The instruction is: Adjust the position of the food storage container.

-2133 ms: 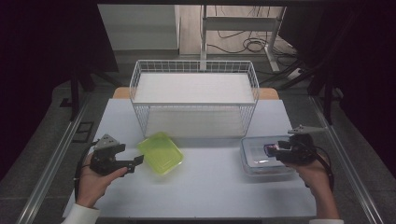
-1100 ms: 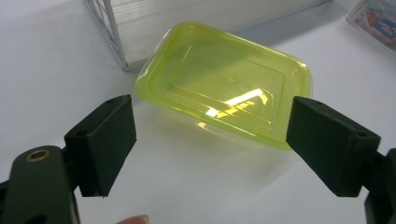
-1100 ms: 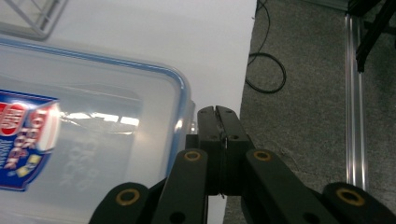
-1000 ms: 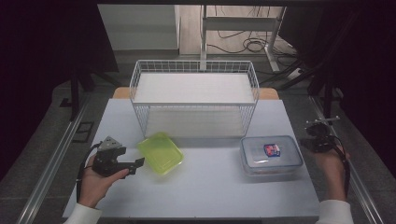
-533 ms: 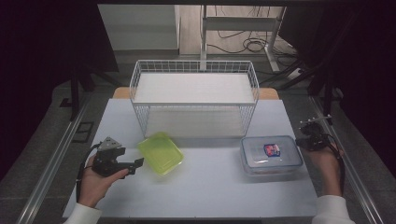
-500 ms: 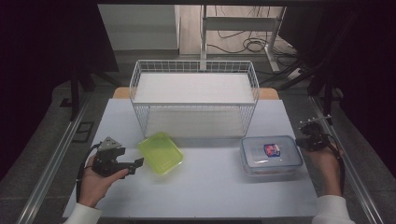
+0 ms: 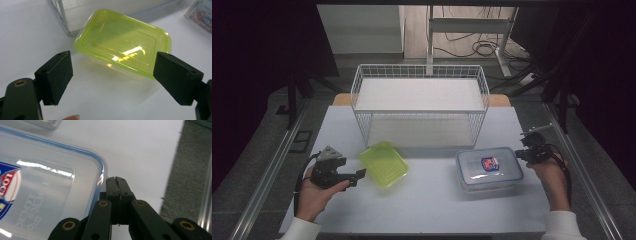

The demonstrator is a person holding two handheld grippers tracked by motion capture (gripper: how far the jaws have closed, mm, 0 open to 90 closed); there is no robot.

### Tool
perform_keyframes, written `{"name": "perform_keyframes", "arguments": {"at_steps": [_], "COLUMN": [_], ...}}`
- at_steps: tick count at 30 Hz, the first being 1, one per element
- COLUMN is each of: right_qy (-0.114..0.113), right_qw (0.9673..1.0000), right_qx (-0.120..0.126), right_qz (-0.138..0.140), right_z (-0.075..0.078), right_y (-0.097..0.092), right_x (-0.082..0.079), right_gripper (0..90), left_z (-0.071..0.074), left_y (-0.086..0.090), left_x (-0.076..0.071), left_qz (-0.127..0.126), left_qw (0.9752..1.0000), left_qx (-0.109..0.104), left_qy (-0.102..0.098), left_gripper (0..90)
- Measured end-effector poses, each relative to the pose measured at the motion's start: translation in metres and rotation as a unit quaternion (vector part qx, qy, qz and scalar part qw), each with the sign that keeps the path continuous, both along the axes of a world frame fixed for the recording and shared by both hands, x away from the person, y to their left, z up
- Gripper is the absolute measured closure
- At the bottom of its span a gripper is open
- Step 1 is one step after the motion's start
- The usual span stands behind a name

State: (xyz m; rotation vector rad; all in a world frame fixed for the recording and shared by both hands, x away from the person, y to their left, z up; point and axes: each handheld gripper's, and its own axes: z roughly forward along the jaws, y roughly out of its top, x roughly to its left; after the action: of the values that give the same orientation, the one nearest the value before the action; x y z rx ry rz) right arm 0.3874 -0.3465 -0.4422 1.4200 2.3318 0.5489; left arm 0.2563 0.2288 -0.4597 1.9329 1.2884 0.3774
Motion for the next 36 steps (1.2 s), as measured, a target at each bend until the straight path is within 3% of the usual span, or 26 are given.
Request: {"name": "perform_keyframes", "arguments": {"at_steps": [11,22,36], "right_qy": [0.011,0.03,0.048], "right_qw": [0.9998,0.9974,0.9931], "right_qx": [0.005,0.047,0.073], "right_qz": [0.017,0.047,0.078], "right_z": [-0.001,-0.004,-0.007], "right_y": [0.026,0.045,0.064], "right_x": [-0.009,-0.022,-0.034], "right_gripper": [89.4,89.4,89.4], "left_z": [0.004,0.007,0.009], "left_y": [-0.001,-0.004,-0.007], "left_x": [0.001,0.002,0.004], "left_qz": [-0.006,-0.014,-0.018], "left_qw": [1.0,0.9998,0.9997], "left_qx": [-0.004,-0.006,-0.007], "left_qy": [-0.005,-0.011,-0.013], "left_gripper": [15.7,15.7,15.7]}}
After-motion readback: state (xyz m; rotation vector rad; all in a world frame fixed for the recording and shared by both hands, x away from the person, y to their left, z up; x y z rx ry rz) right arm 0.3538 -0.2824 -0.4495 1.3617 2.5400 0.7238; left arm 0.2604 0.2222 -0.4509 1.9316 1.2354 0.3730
